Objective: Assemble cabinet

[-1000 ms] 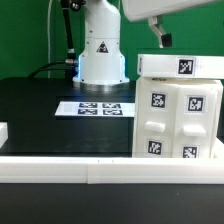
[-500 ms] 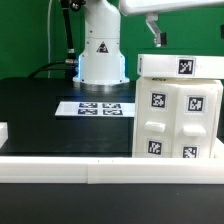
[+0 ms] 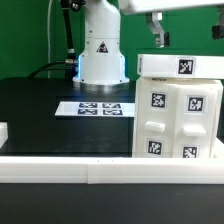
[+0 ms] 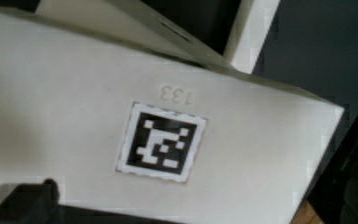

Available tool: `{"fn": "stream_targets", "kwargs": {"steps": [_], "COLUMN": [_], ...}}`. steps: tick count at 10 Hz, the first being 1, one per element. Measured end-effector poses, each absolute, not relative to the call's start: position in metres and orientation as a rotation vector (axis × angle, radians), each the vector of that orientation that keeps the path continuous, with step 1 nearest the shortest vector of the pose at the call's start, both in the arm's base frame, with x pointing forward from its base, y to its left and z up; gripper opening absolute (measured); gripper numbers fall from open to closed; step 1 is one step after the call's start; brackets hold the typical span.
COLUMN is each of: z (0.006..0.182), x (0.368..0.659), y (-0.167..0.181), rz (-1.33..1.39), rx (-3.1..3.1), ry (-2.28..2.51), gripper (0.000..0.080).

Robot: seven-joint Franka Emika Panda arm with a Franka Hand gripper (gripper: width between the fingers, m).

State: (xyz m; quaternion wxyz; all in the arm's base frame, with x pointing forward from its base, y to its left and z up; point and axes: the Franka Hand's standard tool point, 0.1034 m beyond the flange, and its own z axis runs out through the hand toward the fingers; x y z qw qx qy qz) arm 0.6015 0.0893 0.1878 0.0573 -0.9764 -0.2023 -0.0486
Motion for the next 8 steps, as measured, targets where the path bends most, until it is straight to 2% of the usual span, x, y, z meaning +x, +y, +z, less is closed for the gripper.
{"fn": "stream_targets", "kwargs": {"steps": [4,8], "z": [0.184,0.176], "x": [0.600,0.598], "y": [0.089,0.081], "rz": [-0.132,-0.105], "rx": [-2.807,-2.629], "ry": [-1.352,-1.706], "gripper": [0.0797,0.0797]}}
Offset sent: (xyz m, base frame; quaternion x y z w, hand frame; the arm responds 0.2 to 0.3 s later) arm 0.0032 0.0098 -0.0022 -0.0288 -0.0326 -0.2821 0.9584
